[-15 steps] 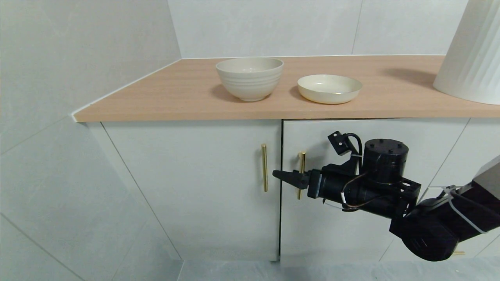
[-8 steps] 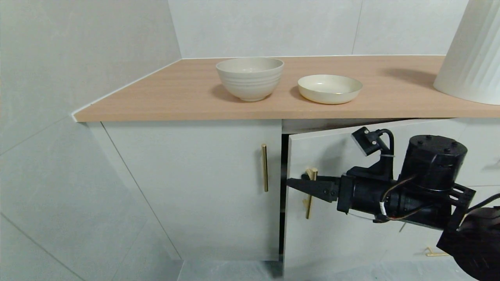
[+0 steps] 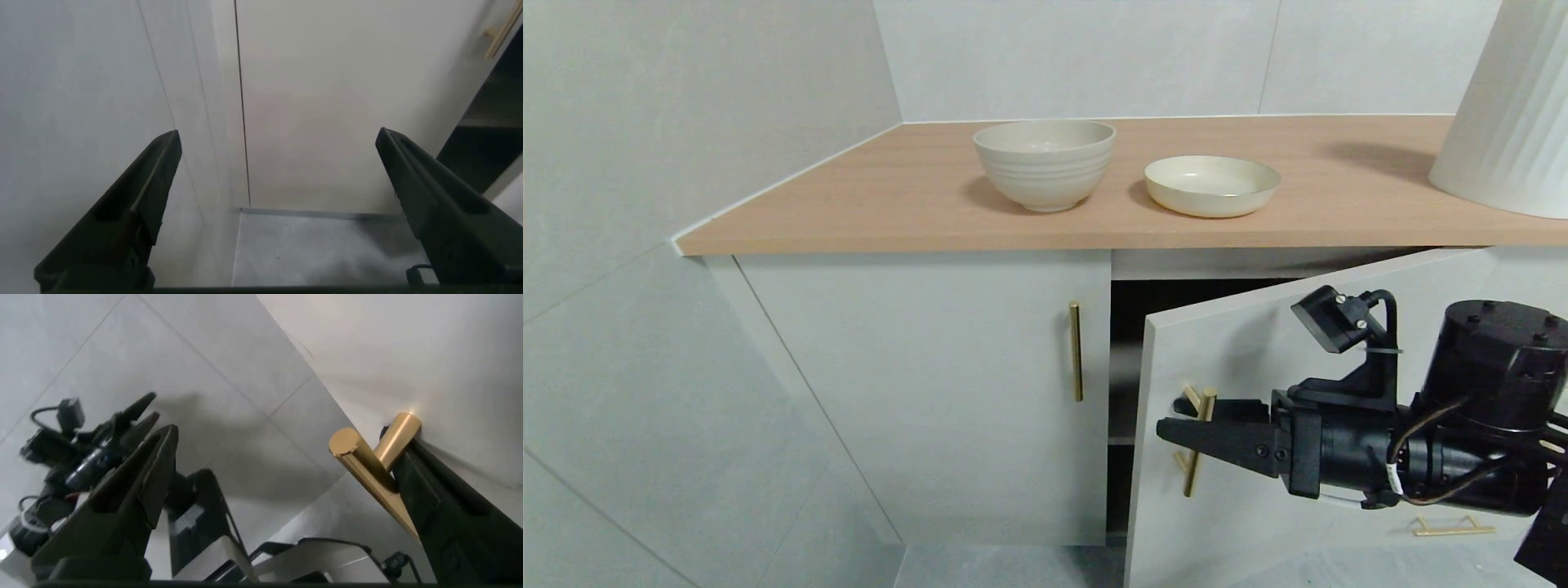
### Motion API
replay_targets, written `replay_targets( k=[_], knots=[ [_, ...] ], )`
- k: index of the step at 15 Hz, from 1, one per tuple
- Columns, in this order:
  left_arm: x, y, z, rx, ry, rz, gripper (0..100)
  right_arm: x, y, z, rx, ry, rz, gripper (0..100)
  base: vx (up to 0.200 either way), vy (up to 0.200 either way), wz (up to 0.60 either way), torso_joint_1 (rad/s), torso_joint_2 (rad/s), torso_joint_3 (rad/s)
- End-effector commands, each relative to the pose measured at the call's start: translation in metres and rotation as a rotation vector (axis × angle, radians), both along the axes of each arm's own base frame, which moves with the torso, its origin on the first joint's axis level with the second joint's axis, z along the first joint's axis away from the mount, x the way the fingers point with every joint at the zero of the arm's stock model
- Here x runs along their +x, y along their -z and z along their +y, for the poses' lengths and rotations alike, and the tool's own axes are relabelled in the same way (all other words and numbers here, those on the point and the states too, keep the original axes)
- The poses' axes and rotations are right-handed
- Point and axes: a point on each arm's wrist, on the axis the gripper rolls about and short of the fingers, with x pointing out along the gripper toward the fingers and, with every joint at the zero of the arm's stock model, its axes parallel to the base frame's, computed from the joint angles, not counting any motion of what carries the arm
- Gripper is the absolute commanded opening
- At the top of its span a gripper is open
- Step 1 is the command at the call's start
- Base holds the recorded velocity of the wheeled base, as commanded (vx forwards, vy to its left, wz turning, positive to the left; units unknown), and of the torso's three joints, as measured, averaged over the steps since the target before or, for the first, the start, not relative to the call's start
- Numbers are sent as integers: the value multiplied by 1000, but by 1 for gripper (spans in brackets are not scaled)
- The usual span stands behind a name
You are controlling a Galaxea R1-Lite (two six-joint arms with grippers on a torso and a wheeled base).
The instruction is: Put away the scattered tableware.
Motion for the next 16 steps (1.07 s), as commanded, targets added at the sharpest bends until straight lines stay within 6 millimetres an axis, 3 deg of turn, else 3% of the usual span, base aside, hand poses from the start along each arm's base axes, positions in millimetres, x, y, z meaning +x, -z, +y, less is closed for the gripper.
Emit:
replay_targets(
  k=[1,4,6,7,11,12,14,16],
  knots=[
    [0,-4,0,-3,1,-27,100,-5,-4,-4,4,2,-13,100,0,0,0,0,0,0],
    [-15,-40,-4,-40,165,-123,100,-6,0,-5,-36,0,0,100,0,0,0,0,0,0],
    [-22,-67,-7,-45,343,-6,100,-9,1,-6,-68,-5,-40,100,0,0,0,0,0,0],
    [-15,-87,-9,-56,415,56,100,-9,1,-7,-71,-6,-45,100,0,0,0,0,0,0],
    [58,-151,-15,-98,675,256,100,-14,-2,-10,-82,-6,-66,100,0,0,0,0,0,0],
    [88,-167,-21,-116,784,315,100,-13,-1,-10,-90,-6,-57,100,0,0,0,0,0,0],
    [139,-167,-46,-166,925,451,100,-12,2,-9,-104,-3,-65,100,0,0,0,0,0,0],
    [194,-146,-80,-193,980,508,100,-11,2,-8,-108,3,-67,100,0,0,0,0,0,0]
  ],
)
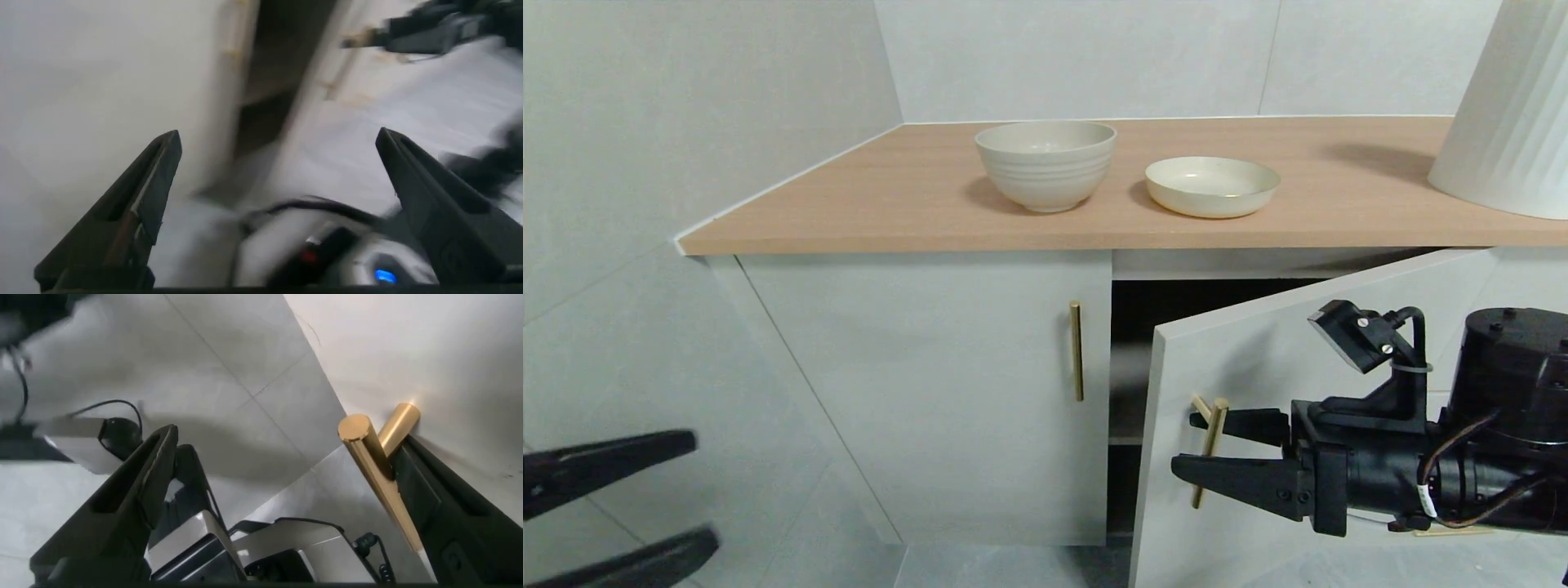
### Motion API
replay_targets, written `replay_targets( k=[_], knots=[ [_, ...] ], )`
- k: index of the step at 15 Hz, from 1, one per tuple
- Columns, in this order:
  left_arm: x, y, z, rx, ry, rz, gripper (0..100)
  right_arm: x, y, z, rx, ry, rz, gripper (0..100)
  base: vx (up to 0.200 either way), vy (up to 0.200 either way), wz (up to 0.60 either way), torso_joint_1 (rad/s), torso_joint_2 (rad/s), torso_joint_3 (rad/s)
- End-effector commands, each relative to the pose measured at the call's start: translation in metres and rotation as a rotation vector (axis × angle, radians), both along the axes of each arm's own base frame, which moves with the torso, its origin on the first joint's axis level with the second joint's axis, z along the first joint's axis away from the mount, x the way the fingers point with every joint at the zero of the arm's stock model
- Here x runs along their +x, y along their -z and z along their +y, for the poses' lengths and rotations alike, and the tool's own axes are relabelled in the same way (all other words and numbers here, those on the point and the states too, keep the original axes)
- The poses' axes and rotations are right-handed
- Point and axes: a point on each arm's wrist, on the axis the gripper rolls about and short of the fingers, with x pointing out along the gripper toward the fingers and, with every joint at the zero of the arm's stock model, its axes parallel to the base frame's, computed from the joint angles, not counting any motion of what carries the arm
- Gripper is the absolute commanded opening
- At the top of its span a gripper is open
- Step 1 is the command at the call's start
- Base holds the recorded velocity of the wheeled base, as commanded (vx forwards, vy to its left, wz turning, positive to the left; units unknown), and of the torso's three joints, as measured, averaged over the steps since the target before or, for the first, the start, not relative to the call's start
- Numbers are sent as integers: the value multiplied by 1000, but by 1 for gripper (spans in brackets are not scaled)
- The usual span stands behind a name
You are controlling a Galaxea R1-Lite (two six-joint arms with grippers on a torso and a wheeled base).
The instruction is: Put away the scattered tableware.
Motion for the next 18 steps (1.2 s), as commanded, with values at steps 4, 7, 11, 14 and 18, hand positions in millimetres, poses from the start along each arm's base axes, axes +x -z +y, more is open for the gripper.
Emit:
replay_targets(
  k=[4,7,11,14,18],
  knots=[
    [127,53,-92,-70,107,230,100,2,2,1,-9,24,1,100,0,0,0,0,0,0],
    [137,66,-110,-138,132,240,100,2,1,1,-7,24,-1,100,0,0,0,0,0,0],
    [136,71,-117,-138,155,247,100,3,4,2,-14,24,8,100,0,0,0,0,0,0],
    [133,73,-120,-132,169,257,0,3,5,3,-16,21,12,100,0,0,0,0,0,0],
    [137,76,-122,-127,169,260,0,3,6,3,-18,21,14,100,0,0,0,0,0,0]
  ],
)
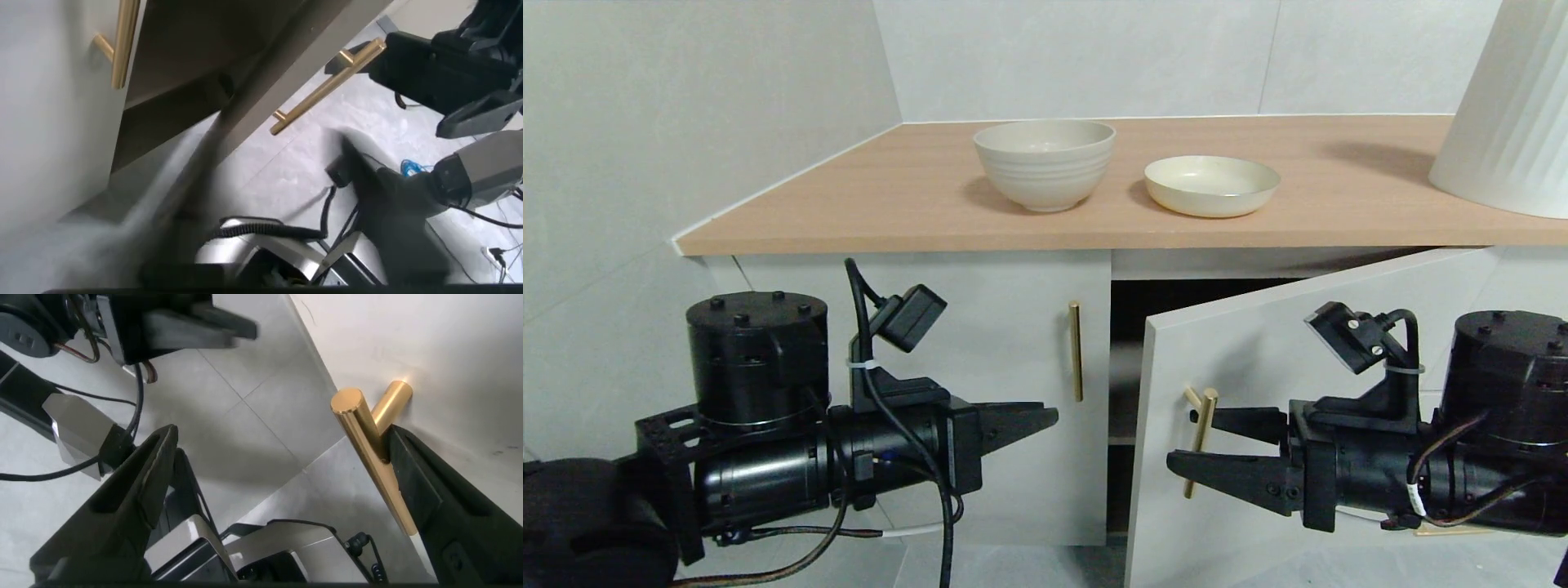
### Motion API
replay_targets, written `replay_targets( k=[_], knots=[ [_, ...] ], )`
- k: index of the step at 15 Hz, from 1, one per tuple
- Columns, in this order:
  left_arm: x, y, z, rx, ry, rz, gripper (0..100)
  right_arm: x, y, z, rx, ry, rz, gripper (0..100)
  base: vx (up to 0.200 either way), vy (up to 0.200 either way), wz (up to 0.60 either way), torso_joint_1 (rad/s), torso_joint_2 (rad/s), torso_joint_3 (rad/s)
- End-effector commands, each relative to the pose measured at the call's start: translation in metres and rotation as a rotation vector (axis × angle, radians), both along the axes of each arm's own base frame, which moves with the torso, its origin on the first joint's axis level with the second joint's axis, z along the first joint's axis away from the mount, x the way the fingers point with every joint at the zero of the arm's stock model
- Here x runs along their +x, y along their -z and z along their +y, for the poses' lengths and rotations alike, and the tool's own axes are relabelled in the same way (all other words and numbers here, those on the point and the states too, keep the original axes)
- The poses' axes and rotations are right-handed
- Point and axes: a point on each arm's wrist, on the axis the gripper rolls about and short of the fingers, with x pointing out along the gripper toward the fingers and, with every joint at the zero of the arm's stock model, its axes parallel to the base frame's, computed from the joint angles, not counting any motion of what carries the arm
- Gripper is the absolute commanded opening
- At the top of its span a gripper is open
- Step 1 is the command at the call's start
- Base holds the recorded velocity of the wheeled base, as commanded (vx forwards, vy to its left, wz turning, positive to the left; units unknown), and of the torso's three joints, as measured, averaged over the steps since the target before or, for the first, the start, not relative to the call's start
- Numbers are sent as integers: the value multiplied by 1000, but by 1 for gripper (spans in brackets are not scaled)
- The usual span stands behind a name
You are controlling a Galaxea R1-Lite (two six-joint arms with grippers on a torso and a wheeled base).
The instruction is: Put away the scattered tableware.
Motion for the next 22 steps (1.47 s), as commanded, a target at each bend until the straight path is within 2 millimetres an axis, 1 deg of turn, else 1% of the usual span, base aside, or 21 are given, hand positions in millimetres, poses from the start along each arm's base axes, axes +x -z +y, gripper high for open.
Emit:
replay_targets(
  k=[1,2,3,4,7,8,10,11,12,14,18,19,20,21,22],
  knots=[
    [4,1,-2,3,2,-1,0,1,2,1,-4,-2,6,100,0,0,0,0,0,0],
    [4,1,-2,3,2,-1,0,1,2,1,-4,-2,6,100,0,0,0,0,0,0],
    [10,8,-6,3,3,-10,0,3,6,2,-12,1,20,100,0,0,0,0,0,0],
    [12,15,-8,6,8,-17,0,4,7,3,-14,0,23,100,0,0,0,0,0,0],
    [17,30,-23,-32,42,-56,0,4,7,3,-14,-2,23,100,0,0,0,0,0,0],
    [21,38,-28,-51,40,-31,0,4,7,3,-14,-2,23,100,0,0,0,0,0,0],
    [29,54,-36,-73,43,-41,0,4,7,3,-14,-2,23,100,0,0,0,0,0,0],
    [31,65,-38,-81,51,-30,0,3,7,3,-15,-2,24,100,0,0,0,0,0,0],
    [33,74,-45,-98,63,-19,0,3,7,3,-15,-3,24,100,0,0,0,0,0,0],
    [41,84,-51,-131,65,-58,0,1,6,4,-14,-13,23,100,0,0,0,0,0,0],
    [55,84,-61,-145,71,-115,0,0,6,5,-13,-16,21,100,0,0,0,0,0,0],
    [64,83,-68,-161,74,-135,0,0,6,4,-13,-14,21,100,0,0,0,0,0,0],
    [68,84,-72,-167,78,-145,0,0,5,5,-12,-16,20,100,0,0,0,0,0,0],
    [70,81,-80,-179,93,-160,0,0,5,5,-12,-16,20,100,0,0,0,0,0,0],
    [67,84,-86,-179,110,-157,0,0,5,5,-12,-16,20,100,0,0,0,0,0,0]
  ],
)
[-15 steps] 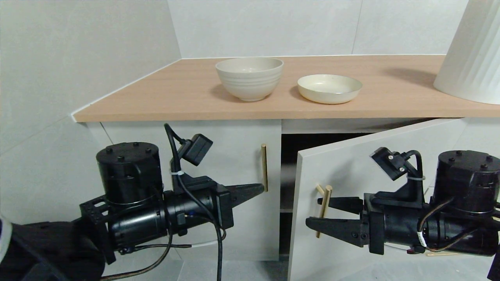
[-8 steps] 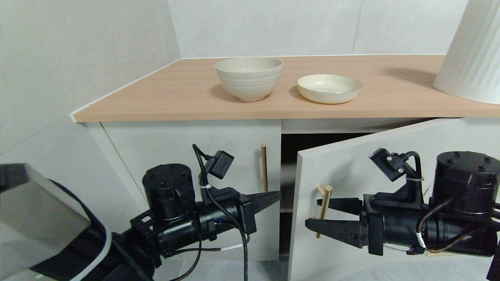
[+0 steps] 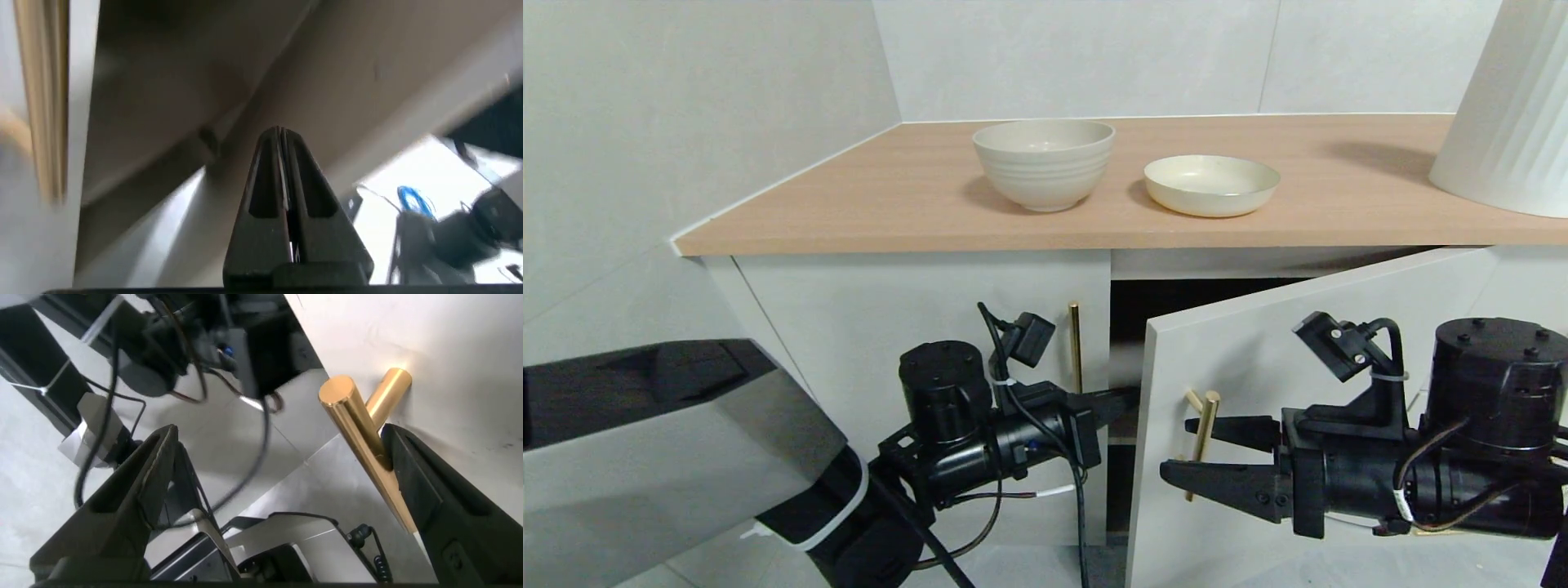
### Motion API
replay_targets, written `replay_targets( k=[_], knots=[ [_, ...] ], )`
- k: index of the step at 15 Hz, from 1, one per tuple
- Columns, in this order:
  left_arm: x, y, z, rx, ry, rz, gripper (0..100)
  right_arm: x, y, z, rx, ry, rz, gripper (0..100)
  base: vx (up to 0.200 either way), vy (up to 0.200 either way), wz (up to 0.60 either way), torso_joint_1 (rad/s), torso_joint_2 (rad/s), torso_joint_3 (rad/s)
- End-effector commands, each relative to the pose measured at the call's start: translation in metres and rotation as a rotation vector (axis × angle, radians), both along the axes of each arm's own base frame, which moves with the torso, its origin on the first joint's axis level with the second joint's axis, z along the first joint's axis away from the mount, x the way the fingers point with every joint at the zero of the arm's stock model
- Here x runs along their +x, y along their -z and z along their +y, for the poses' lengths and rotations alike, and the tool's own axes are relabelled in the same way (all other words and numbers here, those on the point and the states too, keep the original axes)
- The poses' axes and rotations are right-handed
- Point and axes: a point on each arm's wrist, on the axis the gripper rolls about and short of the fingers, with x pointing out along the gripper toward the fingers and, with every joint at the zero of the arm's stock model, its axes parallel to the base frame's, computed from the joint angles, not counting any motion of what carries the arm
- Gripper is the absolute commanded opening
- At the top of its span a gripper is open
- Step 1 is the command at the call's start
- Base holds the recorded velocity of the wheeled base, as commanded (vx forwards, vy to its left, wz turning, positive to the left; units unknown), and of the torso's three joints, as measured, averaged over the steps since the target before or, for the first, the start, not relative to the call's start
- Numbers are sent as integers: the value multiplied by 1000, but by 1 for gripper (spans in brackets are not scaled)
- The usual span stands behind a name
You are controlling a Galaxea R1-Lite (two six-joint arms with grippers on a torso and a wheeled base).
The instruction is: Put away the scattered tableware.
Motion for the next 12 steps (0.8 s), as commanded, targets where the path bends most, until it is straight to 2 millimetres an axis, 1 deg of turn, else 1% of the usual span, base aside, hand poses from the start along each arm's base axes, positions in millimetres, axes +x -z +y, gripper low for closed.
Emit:
replay_targets(
  k=[1,3,7,9,11,12],
  knots=[
    [2,11,-12,10,24,13,0,0,0,0,-1,-2,1,100,0,0,0,0,0,0],
    [2,18,-24,11,49,13,0,0,3,0,-12,0,18,100,0,0,0,0,0,0],
    [4,10,-26,-21,52,-25,0,0,2,-3,-12,7,15,100,0,0,0,0,0,0],
    [6,8,-32,-31,58,-38,0,3,5,-9,-18,36,24,100,0,0,0,0,0,0],
    [7,11,-32,-29,58,-35,0,1,7,-16,-23,53,32,100,0,0,0,0,0,0],
    [10,12,-35,-30,60,-37,0,-3,8,-24,-27,76,38,100,0,0,0,0,0,0]
  ],
)
